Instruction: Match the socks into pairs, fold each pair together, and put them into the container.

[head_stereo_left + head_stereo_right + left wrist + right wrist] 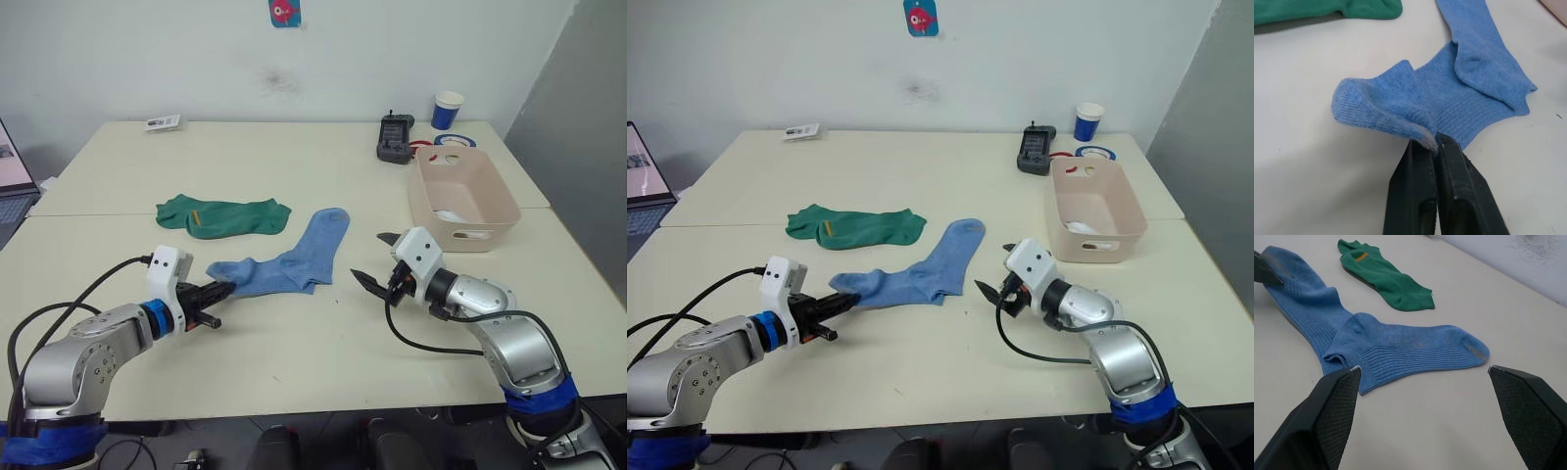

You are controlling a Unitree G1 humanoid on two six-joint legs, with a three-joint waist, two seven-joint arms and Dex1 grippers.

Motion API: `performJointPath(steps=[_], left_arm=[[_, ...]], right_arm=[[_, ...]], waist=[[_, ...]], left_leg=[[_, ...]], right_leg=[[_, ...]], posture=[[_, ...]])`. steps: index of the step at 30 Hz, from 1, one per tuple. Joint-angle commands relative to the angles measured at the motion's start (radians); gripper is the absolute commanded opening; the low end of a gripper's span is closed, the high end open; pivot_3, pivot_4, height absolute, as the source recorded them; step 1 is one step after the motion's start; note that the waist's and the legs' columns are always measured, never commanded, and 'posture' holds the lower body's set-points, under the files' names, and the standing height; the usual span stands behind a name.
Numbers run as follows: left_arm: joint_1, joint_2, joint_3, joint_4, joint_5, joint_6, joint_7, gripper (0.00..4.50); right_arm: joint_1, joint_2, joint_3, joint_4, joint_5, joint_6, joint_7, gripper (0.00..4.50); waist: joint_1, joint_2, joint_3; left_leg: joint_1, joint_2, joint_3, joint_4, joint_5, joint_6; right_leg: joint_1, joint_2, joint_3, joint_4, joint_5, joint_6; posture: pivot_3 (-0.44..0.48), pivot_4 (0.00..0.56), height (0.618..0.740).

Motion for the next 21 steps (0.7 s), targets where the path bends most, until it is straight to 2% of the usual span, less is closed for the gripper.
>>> performJointPath(steps=[1, 8, 11, 16, 21], left_arm=[[0.003, 0.009, 0.023, 0.039, 0.043, -0.051, 0.019, 1.28], [0.003, 0.023, 0.107, 0.137, 0.105, -0.165, 0.049, 3.51], [-0.041, 0.007, 0.158, 0.145, 0.074, -0.219, 0.039, 4.45], [-0.051, 0.031, 0.074, 0.021, -0.028, -0.167, -0.132, 4.45], [-0.131, 0.0, -0.094, 0.021, 0.022, -0.16, -0.146, 4.45]], right_arm=[[-0.008, 0.001, -0.003, -0.015, 0.003, -0.025, 0.002, 4.5], [-0.005, -0.002, -0.009, -0.017, 0.005, -0.025, 0.002, 4.5], [-0.007, -0.006, -0.013, -0.028, 0.022, -0.029, 0.021, 4.5], [-0.02, -0.039, -0.015, -0.088, 0.135, 0.007, 0.152, 4.5], [-0.031, -0.076, 0.004, -0.13, 0.194, 0.059, 0.217, 4.5]], waist=[[-0.001, 0.0, 0.0], [-0.001, 0.0, 0.0], [0.0, 0.0, 0.0], [0.001, 0.0, 0.0], [0.001, 0.0, 0.0]], left_leg=[[0.0, 0.0, 0.0, 0.0, 0.0, 0.0], [0.0, 0.0, 0.0, 0.0, 0.0, 0.0], [0.0, 0.001, -0.001, 0.0, 0.0, 0.0], [-0.001, -0.001, 0.0, 0.0, 0.0, 0.0], [0.0, -0.001, -0.001, 0.0, 0.0, 0.0]], right_leg=[[0.0, 0.0, 0.0, 0.0, 0.0, 0.0], [0.0, 0.0, 0.0, 0.0, 0.0, 0.0], [0.0, 0.0, -0.001, 0.0, 0.0, 0.0], [0.0, -0.001, -0.001, 0.0, 0.0, 0.0], [0.001, 0.0, -0.002, 0.0, 0.0, 0.0]], posture=[[0.0, 0.15, 0.74], [0.0, 0.15, 0.74], [0.0, 0.15, 0.74], [0.0, 0.15, 0.74], [0.0, 0.15, 0.74]])
